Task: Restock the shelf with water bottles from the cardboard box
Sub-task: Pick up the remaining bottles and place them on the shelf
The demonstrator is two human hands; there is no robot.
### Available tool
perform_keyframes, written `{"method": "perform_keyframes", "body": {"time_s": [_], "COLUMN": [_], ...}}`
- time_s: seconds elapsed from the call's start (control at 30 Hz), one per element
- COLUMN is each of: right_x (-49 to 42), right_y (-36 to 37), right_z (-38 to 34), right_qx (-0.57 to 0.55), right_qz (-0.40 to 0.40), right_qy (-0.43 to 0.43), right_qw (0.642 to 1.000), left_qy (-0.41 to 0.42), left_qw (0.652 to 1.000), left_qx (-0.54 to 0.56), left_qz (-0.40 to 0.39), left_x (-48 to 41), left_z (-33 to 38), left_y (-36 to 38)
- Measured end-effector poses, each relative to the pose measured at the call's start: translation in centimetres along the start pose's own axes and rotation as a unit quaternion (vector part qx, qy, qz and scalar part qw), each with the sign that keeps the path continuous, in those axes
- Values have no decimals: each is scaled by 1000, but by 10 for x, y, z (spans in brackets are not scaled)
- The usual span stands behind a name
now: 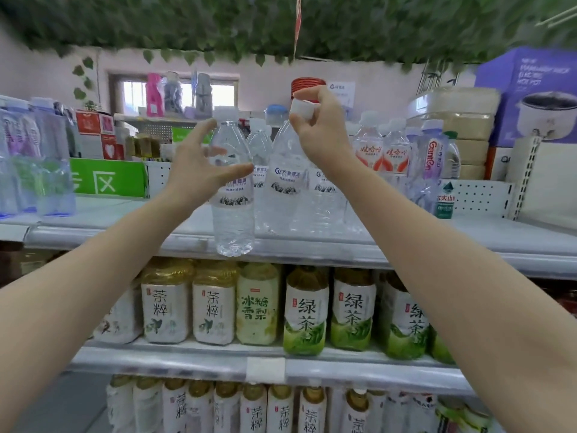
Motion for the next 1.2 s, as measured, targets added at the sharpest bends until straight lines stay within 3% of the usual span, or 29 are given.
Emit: {"method": "perform_keyframes", "body": {"time_s": [0.43,0.97,1.2], "right_x": [-29,-49,-53], "right_y": [37,73,82], "right_z": [13,60,73], "right_qx": [25,29,50], "right_qz": [7,-81,-83], "right_qy": [-22,41,55], "right_qw": [999,995,994], "left_qy": [30,-5,-5], "left_qw": [999,999,999], "left_qx": [20,48,38], "left_qz": [-21,-24,-37], "left_x": [-31,-53,-57], "left_z": [-1,-35,-39], "left_y": [8,-1,-2]}}
Point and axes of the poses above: each hand's wrist, its own x-axis away from the middle knuckle, its own y-axis out of the palm, z = x × y, the point moved 7 cm from there along -x, towards the middle knuckle, and after that the axes turned 5 degrees about -x, right-handed, at the moved point
